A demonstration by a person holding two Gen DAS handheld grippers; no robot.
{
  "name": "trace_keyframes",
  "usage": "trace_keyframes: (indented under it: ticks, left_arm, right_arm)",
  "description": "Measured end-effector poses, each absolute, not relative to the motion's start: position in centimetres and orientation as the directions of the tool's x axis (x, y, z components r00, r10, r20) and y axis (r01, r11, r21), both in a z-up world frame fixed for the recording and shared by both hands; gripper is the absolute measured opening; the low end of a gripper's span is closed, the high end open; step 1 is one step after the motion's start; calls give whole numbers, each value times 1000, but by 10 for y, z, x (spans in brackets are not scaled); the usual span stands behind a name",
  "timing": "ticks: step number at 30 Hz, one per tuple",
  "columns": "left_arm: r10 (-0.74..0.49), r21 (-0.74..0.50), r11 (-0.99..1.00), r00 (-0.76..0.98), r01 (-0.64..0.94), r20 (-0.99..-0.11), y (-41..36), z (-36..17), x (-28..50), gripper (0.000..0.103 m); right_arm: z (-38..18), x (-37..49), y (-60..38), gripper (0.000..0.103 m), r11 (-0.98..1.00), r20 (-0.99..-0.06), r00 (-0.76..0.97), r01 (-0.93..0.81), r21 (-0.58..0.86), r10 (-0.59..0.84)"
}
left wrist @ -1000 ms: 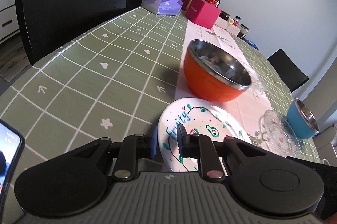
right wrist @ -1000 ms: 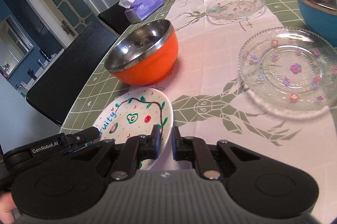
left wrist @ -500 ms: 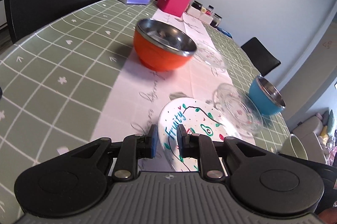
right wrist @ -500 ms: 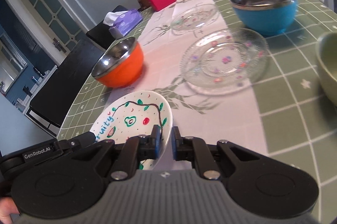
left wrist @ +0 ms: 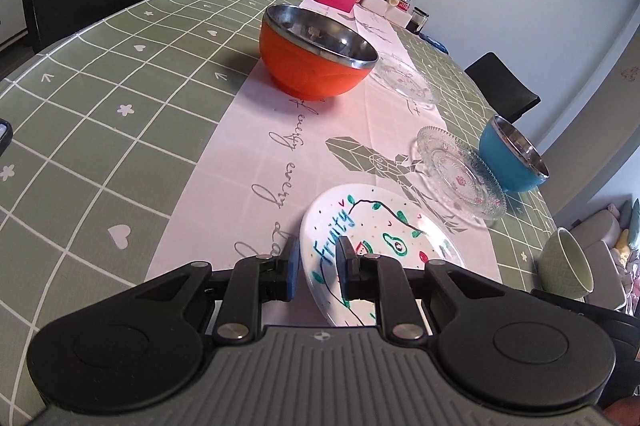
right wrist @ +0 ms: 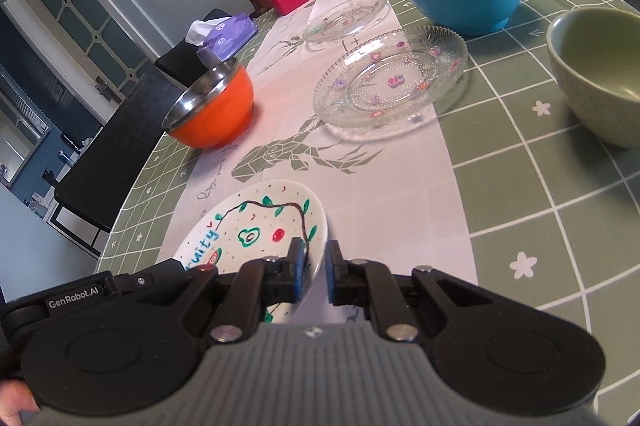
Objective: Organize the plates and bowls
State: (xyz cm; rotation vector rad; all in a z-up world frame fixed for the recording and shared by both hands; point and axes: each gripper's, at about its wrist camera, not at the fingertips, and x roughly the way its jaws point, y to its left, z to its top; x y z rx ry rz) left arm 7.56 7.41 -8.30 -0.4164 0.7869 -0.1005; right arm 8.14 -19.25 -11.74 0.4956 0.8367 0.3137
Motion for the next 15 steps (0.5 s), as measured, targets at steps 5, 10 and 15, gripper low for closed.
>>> trace_keyframes:
  ticks: [5,10,15]
  left_arm:
    - [-233,-393,916,697,-76,-679,74,-88,76,21]
    - [-233,-393,917,700,-73,-675,74,-89,74,21]
    - [-237,-395,916,701,-69,-673,74,-89,74,21]
  right_arm:
    - [-119,82,-191,8,841,-624,634,-77,536,456]
    - [-121,83,-193,8,832,-620,634,-69,550,462]
    - [-121,81,-192,9,835,-616,639,-76,545,461]
